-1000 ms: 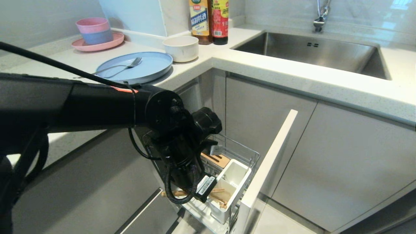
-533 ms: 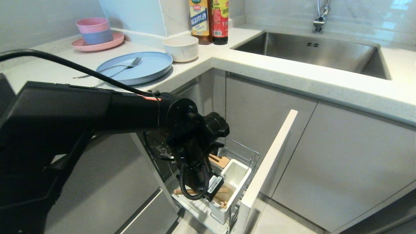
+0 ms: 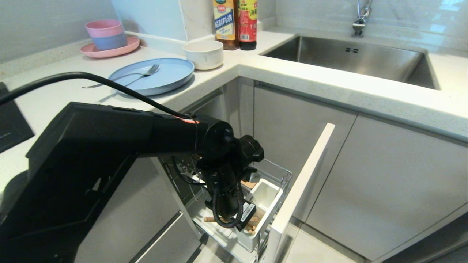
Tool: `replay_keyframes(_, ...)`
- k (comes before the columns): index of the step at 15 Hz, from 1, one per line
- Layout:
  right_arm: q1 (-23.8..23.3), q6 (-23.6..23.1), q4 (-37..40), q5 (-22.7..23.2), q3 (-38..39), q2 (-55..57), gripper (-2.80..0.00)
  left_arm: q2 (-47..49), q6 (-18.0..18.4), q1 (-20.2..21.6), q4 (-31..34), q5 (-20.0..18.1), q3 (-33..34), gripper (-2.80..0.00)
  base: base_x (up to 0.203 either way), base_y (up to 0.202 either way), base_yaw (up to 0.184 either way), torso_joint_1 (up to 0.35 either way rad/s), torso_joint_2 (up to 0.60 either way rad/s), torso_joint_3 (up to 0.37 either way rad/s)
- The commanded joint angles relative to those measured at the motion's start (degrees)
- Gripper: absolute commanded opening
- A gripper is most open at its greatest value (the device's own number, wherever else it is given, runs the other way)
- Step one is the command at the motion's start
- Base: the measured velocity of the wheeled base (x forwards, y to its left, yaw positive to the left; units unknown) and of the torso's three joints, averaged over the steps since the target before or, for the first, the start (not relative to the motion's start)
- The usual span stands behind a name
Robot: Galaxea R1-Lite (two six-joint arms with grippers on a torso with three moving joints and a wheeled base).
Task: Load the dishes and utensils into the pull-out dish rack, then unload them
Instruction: Pick up the chopsticks and place it in the cupboard
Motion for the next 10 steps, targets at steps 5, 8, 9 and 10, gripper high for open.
replay_keyframes(5, 0.0, 0.0, 0.0, 24.2, 0.1, 0.0, -2.8, 0.5, 0.1, 0.0, 0.4, -0.1, -0.7, -2.8, 0.0, 0.0, 0.0, 0.0, 0.0, 0.0)
replay_keyframes(8, 0.0, 0.0, 0.0, 89.3, 0.1, 0.0, -2.8, 0.5, 1.8, -0.1, 0.6, -0.1, -0.5, 0.0, 0.0, 0.0, 0.0, 0.0, 0.0, 0.0)
replay_keyframes(9, 0.0, 0.0, 0.0, 115.8, 0.1, 0.0, -2.8, 0.4, 1.7, -0.1, 0.6, -0.2, -0.6, 0.0, 0.0, 0.0, 0.0, 0.0, 0.0, 0.0)
replay_keyframes(10, 0.0, 0.0, 0.0, 139.7, 0.1, 0.0, -2.8, 0.4, 1.7, -0.1, 0.6, -0.2, -0.6, 0.0, 0.0, 0.0, 0.0, 0.0, 0.0, 0.0)
